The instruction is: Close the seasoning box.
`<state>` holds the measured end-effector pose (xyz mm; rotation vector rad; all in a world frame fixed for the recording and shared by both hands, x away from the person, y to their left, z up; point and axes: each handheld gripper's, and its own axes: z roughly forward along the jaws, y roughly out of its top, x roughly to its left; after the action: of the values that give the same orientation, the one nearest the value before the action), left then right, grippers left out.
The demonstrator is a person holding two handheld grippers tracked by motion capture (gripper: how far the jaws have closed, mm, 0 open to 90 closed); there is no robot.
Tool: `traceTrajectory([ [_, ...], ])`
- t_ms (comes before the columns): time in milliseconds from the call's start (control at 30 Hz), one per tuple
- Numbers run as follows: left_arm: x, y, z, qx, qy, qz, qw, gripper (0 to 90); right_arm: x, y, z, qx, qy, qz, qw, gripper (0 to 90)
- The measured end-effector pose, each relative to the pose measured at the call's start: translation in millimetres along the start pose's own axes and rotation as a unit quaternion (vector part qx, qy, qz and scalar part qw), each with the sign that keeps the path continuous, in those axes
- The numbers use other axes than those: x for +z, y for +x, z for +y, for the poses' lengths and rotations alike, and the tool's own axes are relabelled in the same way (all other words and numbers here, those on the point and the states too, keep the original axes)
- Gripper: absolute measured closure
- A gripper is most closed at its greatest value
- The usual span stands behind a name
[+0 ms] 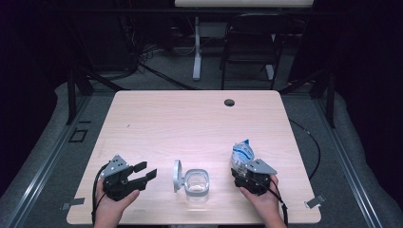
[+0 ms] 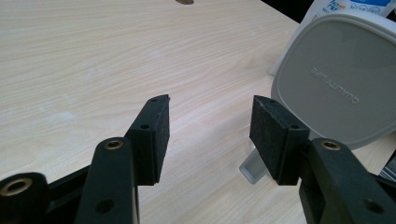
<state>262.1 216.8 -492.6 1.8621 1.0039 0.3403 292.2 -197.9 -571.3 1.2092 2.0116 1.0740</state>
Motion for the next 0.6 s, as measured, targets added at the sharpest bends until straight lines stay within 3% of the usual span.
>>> traceTrajectory([
  [267, -2.3, 2.2, -2.6, -0.006, 0.001, 0.004, 1.0, 48.3, 4.4, 1.3, -0.3, 0.014, -0.013, -0.005, 0.9998, 33.9],
  [400, -3.0, 3.3, -3.8, -0.008, -0.002, 0.007, 0.9999, 48.3, 5.2, 1.6, 0.1, 0.009, -0.009, -0.011, 0.9999, 33.7],
  [600, -3.8, 4.1, -4.5, -0.013, -0.002, 0.006, 0.9999, 48.4, 7.3, 1.4, -0.3, 0.021, -0.016, -0.007, 0.9996, 38.1],
])
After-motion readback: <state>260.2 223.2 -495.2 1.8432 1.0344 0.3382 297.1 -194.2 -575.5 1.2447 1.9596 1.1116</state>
